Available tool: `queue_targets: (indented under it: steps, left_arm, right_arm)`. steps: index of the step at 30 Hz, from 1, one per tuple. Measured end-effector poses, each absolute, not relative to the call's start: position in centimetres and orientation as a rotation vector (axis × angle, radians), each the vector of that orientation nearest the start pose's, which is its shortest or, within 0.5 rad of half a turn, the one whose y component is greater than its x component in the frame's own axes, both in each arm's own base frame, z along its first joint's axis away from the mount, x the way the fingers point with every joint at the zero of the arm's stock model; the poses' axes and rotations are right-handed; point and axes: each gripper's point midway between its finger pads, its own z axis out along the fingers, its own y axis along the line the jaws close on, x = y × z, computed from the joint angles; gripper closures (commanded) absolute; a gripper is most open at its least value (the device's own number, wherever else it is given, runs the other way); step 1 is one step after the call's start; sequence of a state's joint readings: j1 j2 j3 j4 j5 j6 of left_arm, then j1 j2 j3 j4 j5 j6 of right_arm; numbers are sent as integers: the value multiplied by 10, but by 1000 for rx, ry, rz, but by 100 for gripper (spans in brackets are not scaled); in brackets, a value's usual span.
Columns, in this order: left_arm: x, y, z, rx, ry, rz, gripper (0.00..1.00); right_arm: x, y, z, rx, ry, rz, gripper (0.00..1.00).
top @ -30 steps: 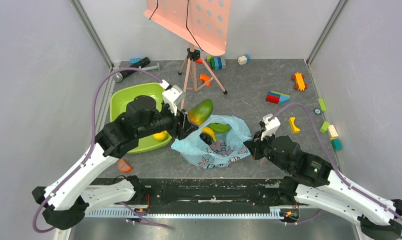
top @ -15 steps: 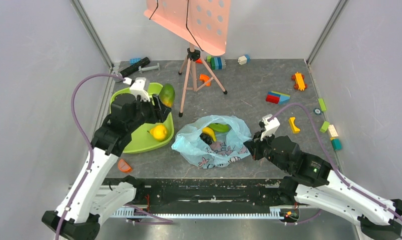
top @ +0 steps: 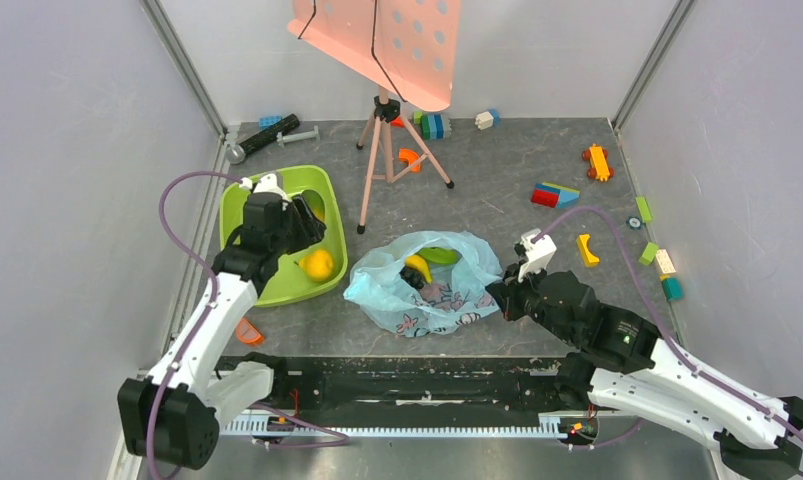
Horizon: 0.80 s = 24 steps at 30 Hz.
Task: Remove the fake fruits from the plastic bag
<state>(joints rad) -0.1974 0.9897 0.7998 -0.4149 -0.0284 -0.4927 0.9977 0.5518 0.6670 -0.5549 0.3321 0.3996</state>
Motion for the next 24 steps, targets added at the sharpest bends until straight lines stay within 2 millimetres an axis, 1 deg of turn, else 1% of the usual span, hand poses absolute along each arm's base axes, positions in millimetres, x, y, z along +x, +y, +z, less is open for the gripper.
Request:
queue_targets:
  steps: [9,16,20,24]
  left_arm:
    - [336,-60,146,-508,2145,-250,41]
    - [359,-57,105,-563,2189,-188,41]
    - [366,-58,81,-578,2230,-170,38]
    - [369,-58,68,-581,2256,-157,36]
  right_arm:
    - [162,183,192,-431,2025,561,100]
    - [160,184,190,-443,2030,573,100]
    - [160,183,189,-442,2028,576,100]
    - [159,183,191,-439,2022,580,100]
